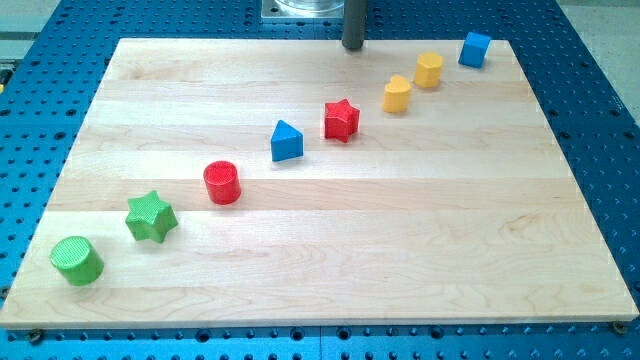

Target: Move the yellow blocks to the top right of the red star

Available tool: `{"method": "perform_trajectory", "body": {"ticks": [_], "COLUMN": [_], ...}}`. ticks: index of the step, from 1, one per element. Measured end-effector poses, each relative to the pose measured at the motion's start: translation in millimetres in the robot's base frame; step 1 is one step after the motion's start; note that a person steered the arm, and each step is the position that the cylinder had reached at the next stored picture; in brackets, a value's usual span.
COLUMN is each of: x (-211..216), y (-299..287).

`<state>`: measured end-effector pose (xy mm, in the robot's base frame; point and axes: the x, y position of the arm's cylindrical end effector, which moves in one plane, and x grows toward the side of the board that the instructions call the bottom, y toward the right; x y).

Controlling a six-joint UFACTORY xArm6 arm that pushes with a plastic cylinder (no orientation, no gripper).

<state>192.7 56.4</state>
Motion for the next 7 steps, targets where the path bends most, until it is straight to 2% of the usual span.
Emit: {"method": "perform_trajectory", "body": {"ticks": [5,6,7], "x": [6,16,15], "y": [-1,45,118]}}
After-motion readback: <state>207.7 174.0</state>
